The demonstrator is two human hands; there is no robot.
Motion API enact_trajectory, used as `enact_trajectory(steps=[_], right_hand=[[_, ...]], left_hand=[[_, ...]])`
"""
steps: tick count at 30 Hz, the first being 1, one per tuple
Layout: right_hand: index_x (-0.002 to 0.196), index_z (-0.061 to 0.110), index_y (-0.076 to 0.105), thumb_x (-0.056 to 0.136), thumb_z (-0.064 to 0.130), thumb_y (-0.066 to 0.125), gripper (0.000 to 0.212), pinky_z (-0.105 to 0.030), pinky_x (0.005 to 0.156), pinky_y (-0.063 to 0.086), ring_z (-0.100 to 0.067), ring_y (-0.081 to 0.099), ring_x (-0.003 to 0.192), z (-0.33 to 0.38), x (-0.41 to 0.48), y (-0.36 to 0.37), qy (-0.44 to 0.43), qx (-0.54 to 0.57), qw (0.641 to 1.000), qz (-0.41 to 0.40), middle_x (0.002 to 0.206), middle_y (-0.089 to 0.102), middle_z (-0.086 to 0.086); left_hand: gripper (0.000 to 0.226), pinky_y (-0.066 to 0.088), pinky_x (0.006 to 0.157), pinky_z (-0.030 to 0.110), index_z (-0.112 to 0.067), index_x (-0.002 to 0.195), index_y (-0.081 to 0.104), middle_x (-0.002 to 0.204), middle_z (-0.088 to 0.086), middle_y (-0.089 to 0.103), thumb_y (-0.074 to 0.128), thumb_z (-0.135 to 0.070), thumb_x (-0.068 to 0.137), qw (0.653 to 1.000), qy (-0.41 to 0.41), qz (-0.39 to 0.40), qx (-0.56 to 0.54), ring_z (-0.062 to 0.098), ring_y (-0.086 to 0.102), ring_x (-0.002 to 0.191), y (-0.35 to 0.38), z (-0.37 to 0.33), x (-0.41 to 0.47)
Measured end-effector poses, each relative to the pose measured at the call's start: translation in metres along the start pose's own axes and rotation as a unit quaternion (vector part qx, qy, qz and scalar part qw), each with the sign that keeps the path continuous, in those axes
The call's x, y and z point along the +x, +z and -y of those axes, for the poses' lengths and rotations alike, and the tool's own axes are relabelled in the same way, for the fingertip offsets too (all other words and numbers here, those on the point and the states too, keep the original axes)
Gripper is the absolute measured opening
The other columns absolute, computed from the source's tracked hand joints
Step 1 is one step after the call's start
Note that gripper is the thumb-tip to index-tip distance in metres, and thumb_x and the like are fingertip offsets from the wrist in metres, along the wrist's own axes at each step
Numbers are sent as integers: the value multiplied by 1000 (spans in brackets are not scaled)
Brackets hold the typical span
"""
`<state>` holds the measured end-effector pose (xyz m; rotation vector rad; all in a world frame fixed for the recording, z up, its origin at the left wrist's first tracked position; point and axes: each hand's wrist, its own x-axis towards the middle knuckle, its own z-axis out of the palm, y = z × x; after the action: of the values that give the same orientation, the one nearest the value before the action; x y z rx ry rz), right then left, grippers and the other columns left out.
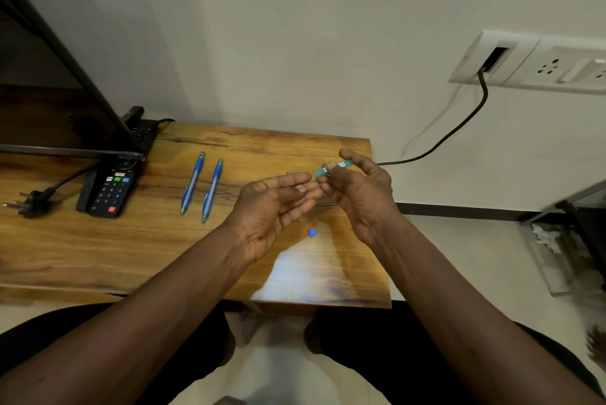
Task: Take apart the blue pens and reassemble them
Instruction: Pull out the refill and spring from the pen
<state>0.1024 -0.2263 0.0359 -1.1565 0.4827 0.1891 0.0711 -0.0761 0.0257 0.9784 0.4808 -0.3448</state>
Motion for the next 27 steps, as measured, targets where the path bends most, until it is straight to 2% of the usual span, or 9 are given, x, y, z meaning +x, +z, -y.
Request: enact_trajectory(steps=[9, 12, 16, 20, 24, 27], right_hand=[[128, 4, 60, 90, -7, 70, 41, -30, 75, 61, -25, 71, 80, 1, 0, -1, 36, 52, 998, 0, 89, 74, -15], [128, 5, 60, 91, -8, 68, 41, -31, 77, 61, -28, 72, 87, 1, 1, 0, 38, 60, 997, -1, 90, 74, -14], [129, 5, 60, 91, -8, 68, 40, -30, 76, 62, -29, 72, 90, 1, 2, 1, 40, 63, 997, -1, 93, 74, -14], [128, 4, 59, 91, -9, 67, 40, -31, 76, 62, -28, 72, 84, -1, 4, 1, 39, 56, 998, 1, 93, 73, -14], [129, 9, 61, 92, -7, 66, 40, -32, 77, 61, -27, 72, 84, -3, 6, -5, 57, 24, 998, -3, 104, 74, -17], [130, 8, 54, 92, -5, 68, 42, -34, 77, 60, -27, 71, 87, -7, 8, -13, 69, -1, 998, -13, 107, 76, -19]], left_hand=[[21, 66, 79, 29, -3, 117, 72, 103, 15, 82, 60, 0, 101, 999, 14, -13, 25, 19, 81, 90, 1, 1, -1], [22, 64, 81, 32, -11, 117, 73, 107, 9, 82, 62, -4, 100, 998, 14, -19, 57, 20, 80, 97, 0, -1, -3], [25, 63, 83, 33, -11, 120, 72, 109, 11, 82, 60, -3, 100, 998, 18, -21, 54, 22, 80, 102, -3, -2, -2], [26, 62, 86, 35, -10, 121, 72, 110, 12, 81, 58, -1, 100, 999, 17, -22, 47, 24, 79, 103, -5, -1, 1], [25, 60, 90, 37, -12, 119, 73, 109, 8, 82, 60, -3, 100, 998, 21, -31, 55, 21, 79, 104, -8, 0, 4], [23, 59, 89, 35, -14, 115, 74, 106, 6, 82, 61, -3, 100, 997, 21, -42, 59, 19, 79, 102, -9, 1, 5]])
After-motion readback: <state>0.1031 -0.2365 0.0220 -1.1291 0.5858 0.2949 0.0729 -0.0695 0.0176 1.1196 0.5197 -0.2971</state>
